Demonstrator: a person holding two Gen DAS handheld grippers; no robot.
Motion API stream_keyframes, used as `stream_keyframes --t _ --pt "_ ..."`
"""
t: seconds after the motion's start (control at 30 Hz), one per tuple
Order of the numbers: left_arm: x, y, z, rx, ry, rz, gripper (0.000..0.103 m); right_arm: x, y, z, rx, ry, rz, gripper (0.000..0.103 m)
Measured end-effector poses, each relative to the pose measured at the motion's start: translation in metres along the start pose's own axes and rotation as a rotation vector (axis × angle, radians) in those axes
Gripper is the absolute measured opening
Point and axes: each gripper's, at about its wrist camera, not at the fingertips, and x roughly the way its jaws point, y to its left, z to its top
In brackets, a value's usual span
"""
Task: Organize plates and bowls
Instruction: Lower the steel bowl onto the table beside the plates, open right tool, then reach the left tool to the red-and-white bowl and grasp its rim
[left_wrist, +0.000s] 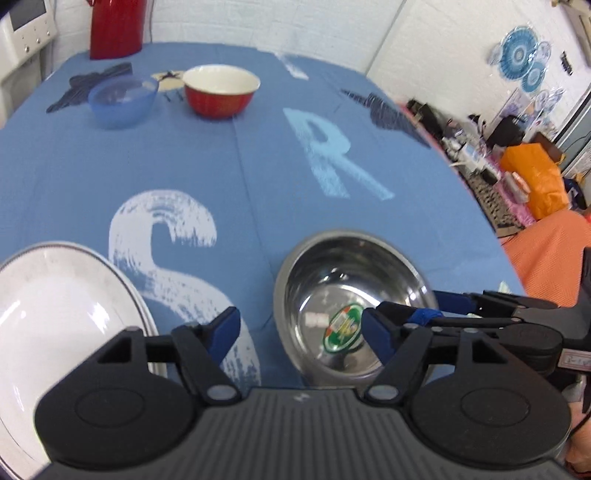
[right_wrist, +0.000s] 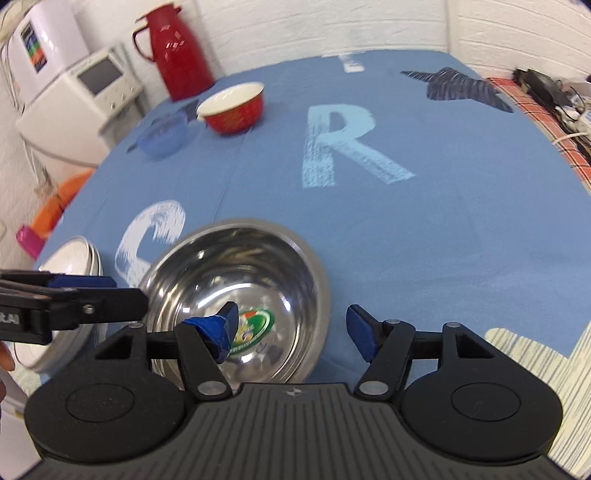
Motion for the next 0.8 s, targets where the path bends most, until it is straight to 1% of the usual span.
stream_keyframes --t 0.07,0.17,0.3,0.37,0.43,0.53,0.73,0.8 --pt "-0.008 0.002 0.007 0.000 -0.023 -0.012 0.074 -0.003 -0.003 0.005 0.012 -0.013 0.006 0.051" --pt "-0.017 0.015 0.020 -0.023 -0.065 -0.003 0.075 -0.005 -0.007 0.015 0.030 -0.029 0.020 0.051" --pt "-0.019 0.050 0.050 -0.122 -0.111 0.050 0.076 0.002 -0.003 0.042 0.014 -0.058 0.023 0.051" --pt "-0.014 0.066 0.068 -0.175 -0.121 0.051 0.077 0.010 0.001 0.060 0.005 -0.066 0.030 0.051" --pt "-0.006 0.079 0.085 -0.215 -0.124 0.074 0.079 0.019 0.006 0.076 -0.006 -0.068 0.042 0.051" --pt "0.009 0.090 0.102 -0.250 -0.119 0.100 0.081 0.034 0.011 0.096 -0.015 -0.063 0.062 0.051" --pt "0.044 0.104 0.124 -0.283 -0.067 0.084 0.082 0.066 0.020 0.118 -0.042 -0.011 0.087 0.051" --pt "0.051 0.106 0.130 -0.285 -0.065 0.079 0.082 0.074 0.021 0.124 -0.047 0.002 0.096 0.051"
